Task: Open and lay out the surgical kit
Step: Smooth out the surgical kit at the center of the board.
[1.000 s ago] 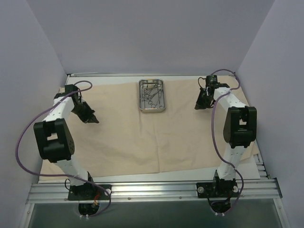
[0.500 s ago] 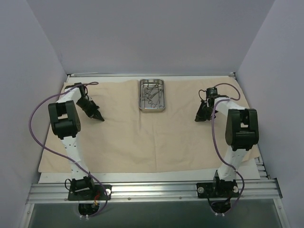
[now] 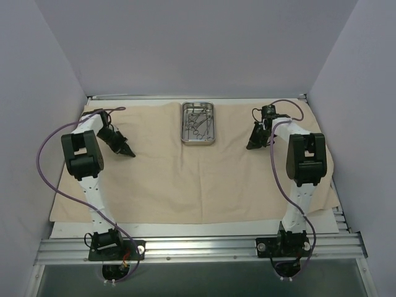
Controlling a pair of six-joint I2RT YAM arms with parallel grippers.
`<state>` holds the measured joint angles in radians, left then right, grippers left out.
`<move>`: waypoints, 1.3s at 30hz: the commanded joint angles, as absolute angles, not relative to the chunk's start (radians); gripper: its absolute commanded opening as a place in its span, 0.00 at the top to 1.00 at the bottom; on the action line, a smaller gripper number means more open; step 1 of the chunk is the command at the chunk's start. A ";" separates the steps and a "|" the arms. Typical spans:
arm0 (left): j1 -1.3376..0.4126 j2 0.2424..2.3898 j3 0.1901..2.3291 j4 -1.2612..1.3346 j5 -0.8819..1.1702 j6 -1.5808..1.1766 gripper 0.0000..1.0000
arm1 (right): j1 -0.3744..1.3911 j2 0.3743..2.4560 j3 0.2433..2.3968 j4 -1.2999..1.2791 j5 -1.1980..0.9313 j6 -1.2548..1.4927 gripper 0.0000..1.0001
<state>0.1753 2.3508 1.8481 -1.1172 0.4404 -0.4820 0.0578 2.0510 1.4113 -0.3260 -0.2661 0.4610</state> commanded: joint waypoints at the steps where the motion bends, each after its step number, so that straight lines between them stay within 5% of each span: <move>1: 0.215 2.356 1.757 -1.028 0.305 -0.428 0.98 | 0.064 2.154 1.456 -0.359 -0.316 0.425 1.00; 12: 0.298 2.379 1.801 -1.061 0.295 -0.385 0.98 | 0.264 2.149 1.368 -0.293 -0.368 0.503 1.00; 27: 0.264 2.364 1.772 -1.040 0.336 -0.376 0.98 | -0.044 2.025 1.155 -0.285 -0.319 0.456 1.00; 39: 0.204 2.373 1.855 -1.065 0.374 -0.351 0.98 | -0.055 1.982 1.187 -0.301 -0.342 0.405 1.00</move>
